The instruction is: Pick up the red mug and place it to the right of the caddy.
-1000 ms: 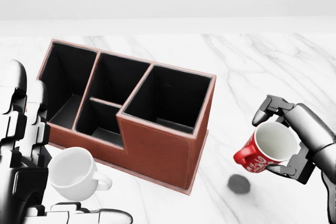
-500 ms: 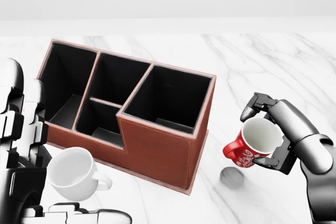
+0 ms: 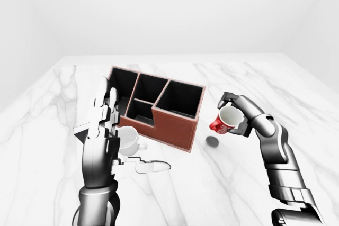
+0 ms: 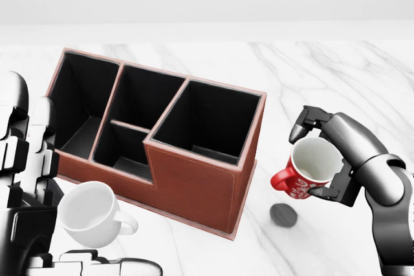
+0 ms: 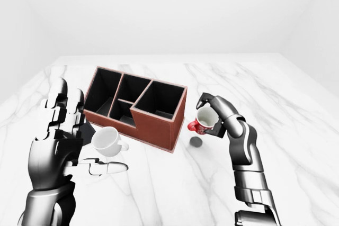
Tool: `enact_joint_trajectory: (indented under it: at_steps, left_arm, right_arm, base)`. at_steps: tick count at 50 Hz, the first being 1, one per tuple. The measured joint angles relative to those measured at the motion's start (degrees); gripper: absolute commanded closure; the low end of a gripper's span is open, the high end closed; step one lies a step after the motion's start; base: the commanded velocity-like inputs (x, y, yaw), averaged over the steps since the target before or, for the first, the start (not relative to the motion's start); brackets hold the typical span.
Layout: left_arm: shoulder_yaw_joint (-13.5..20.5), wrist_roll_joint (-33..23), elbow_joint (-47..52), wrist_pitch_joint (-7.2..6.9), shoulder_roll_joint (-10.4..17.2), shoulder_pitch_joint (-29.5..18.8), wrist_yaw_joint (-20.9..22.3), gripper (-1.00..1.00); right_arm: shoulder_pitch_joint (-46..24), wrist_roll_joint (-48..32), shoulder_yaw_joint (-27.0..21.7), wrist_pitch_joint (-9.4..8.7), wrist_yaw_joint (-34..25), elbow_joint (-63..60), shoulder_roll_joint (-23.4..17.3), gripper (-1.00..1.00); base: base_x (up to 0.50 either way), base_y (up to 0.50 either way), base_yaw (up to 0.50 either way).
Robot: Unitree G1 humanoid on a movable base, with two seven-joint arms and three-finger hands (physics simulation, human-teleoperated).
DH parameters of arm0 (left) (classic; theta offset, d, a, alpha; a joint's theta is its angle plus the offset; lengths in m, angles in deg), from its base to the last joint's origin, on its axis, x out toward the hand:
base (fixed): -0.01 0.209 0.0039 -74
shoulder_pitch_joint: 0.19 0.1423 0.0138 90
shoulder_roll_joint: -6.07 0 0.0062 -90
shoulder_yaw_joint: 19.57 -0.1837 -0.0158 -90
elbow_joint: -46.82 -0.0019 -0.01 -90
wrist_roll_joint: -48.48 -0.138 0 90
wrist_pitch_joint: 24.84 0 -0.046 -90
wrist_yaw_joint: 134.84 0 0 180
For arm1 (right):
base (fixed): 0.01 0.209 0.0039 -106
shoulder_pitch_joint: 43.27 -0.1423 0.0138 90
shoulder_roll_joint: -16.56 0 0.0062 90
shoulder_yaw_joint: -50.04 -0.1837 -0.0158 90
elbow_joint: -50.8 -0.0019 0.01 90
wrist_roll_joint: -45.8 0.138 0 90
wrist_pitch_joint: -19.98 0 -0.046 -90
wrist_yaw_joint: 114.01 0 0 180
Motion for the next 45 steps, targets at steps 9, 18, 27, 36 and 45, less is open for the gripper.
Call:
enact_joint_trajectory:
  at_steps: [9, 18, 27, 36, 45]
  left_arm:
    - [0.2, 0.09, -0.16, 0.0, -0.02, -0.05, 0.08, -1.0]
    - [0.19, 0.07, -0.32, 0.0, -0.04, -0.05, 0.09, -1.0]
    - [0.17, 0.05, -0.55, 0.0, -0.04, -0.04, 0.08, -1.0]
    - [0.16, 0.07, -0.52, 0.0, -0.05, 0.02, 0.09, -1.0]
    - [0.09, 0.06, -0.63, 0.0, -0.03, 0.06, 0.05, -1.0]
  right_arm:
    - [0.03, -1.27, 0.82, 0.0, 0.17, -0.24, 1.13, 1.0]
    - [0.02, -1.74, 1.21, 0.0, 0.72, 0.42, 1.69, 1.0]
    - [-0.19, -1.65, 1.43, 0.0, 1.9, 2.25, 1.98, 1.0]
    - [-0.52, -1.35, 1.76, 0.0, 3.4, 4.43, 2.14, 1.0]
    - [-0.65, -1.3, 2.07, 0.0, 4.21, 5.54, 2.3, 1.0]
  base:
    - [0.0, 0.0, 0.0]
    - [0.0, 0.0, 0.0]
    - [0.0, 0.0, 0.0]
    - [0.0, 0.0, 0.0]
    - [0.0, 0.0, 0.0]
